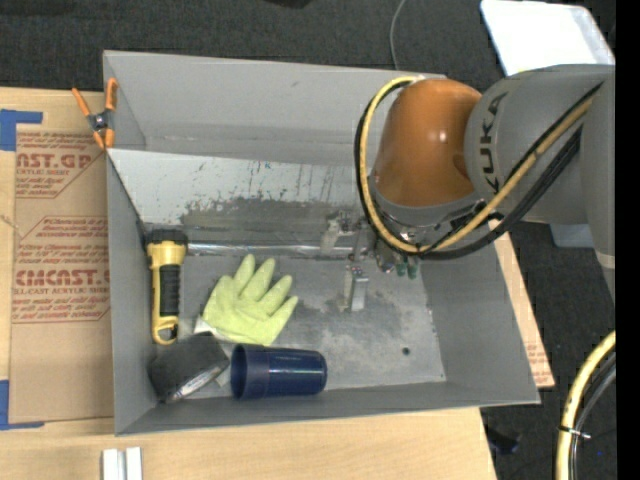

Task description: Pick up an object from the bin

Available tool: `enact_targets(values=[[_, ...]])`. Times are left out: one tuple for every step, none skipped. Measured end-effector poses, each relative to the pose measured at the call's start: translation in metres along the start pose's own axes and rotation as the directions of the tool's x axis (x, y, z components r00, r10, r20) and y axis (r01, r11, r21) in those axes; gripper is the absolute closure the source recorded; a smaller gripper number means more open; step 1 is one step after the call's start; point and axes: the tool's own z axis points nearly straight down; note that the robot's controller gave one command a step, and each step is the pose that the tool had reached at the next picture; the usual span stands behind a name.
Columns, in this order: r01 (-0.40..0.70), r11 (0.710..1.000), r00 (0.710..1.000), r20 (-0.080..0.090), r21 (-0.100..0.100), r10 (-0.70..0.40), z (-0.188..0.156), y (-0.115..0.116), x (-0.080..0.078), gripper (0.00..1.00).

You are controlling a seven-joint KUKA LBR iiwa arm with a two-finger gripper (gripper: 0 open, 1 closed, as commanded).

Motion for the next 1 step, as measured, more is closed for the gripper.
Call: enact_targets(values=[[0.000, 1.000, 1.000, 0.007, 0.000, 0.000, -0.0040, 0.0000, -0.0019, 0.00]])
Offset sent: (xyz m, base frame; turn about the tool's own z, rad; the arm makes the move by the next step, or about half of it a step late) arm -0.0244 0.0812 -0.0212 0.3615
